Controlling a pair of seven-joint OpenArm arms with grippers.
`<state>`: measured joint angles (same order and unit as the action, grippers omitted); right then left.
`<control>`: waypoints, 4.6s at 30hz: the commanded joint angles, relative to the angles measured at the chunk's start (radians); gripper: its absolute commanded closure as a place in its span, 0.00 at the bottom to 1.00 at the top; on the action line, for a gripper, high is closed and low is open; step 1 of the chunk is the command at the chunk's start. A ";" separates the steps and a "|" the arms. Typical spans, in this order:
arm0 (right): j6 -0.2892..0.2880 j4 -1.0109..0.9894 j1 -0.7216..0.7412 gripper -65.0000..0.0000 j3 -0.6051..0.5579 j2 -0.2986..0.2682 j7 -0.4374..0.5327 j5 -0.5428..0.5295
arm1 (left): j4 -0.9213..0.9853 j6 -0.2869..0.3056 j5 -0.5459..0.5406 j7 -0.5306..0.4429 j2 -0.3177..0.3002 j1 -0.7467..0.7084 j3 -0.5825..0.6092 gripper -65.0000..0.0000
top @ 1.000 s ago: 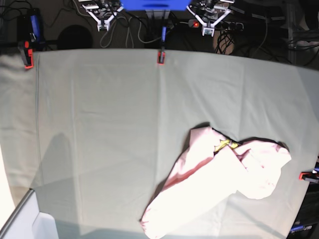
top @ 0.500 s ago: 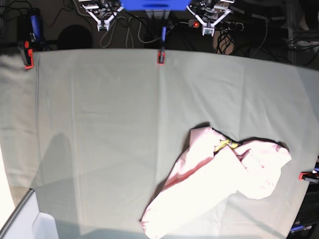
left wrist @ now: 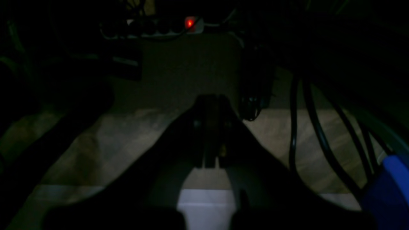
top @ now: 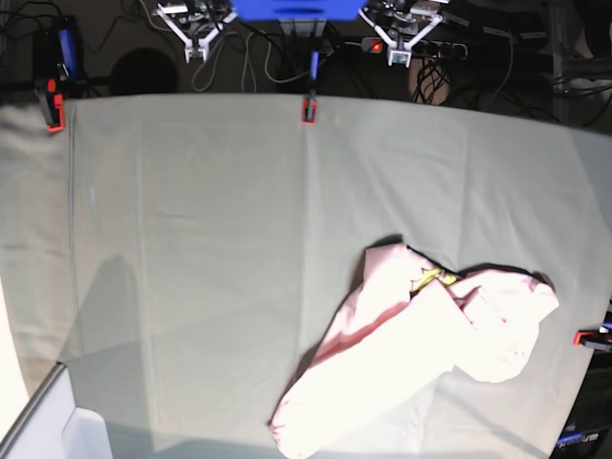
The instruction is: Layout the t-shirt on the table in an organized manner, then fold the t-shirt properly
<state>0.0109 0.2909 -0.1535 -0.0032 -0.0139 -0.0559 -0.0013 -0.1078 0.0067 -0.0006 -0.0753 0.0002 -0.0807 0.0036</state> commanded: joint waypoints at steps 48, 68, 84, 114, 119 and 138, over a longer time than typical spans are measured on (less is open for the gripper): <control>-0.016 1.660 -0.812 1.00 -0.001 -0.062 -0.006 -0.004 | -1.656 -0.011 -0.290 0.214 -0.266 -0.821 -0.026 1.00; -0.016 1.721 -0.438 0.94 -0.037 0.070 -0.284 -0.004 | -1.794 -0.003 -0.293 0.401 -0.124 -0.485 -0.216 0.92; -0.015 1.743 -0.386 0.85 -0.033 0.067 -0.287 -0.004 | -1.610 -0.003 -0.292 0.547 -0.076 -0.093 -0.221 0.22; -0.016 1.738 -0.443 0.52 -0.031 0.015 -0.292 0.001 | -0.942 -0.009 -0.292 0.398 -0.013 0.356 -0.238 0.21; -0.016 1.738 -0.441 0.52 -0.021 0.015 -0.292 0.001 | -0.935 -0.004 -0.292 0.398 0.007 0.361 -0.236 0.21; -0.016 1.738 -0.453 0.52 0.006 -0.007 -0.292 0.001 | -0.996 -0.011 -0.292 0.406 0.065 0.353 -0.241 0.98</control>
<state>-0.0036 2.0132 -0.6022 -0.0006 -0.0189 -0.3733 -0.0013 -1.0832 -0.0132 -0.2890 0.3504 0.0635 0.2489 -0.2405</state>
